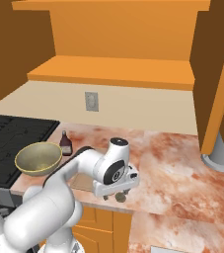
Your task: Open the cabinet. Place the bowl and condiment on the counter. Then place the lime and garlic on the cutting board.
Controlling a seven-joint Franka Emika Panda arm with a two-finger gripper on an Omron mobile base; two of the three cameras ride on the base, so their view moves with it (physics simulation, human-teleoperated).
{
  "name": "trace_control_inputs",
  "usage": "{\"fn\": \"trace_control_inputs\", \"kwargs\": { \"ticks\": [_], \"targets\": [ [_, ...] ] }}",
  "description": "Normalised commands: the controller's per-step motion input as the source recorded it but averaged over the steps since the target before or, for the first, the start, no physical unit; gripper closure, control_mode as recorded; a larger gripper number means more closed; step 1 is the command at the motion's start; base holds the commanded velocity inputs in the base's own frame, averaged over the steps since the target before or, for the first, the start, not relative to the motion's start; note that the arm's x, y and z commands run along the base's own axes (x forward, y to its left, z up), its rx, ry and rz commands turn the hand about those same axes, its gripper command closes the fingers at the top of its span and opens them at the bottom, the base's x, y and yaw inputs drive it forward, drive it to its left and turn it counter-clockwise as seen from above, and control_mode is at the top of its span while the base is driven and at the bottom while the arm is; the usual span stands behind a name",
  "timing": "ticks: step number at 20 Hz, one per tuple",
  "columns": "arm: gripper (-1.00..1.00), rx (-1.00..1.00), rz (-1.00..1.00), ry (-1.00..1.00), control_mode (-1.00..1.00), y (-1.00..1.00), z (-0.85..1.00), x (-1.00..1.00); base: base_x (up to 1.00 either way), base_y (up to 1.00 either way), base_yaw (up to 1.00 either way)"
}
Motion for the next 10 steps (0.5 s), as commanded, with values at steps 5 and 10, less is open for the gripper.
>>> {"fn": "trace_control_inputs", "kwargs": {
  "ticks": [5,10],
  "targets": [
    [-1.00,0.00,0.00,0.00,-1.00,-0.12,-0.03,0.04,0.00,0.00,0.00],
    [-1.00,0.00,0.00,0.00,-1.00,-0.02,-0.06,0.04,0.00,0.00,0.00]
  ]
}}
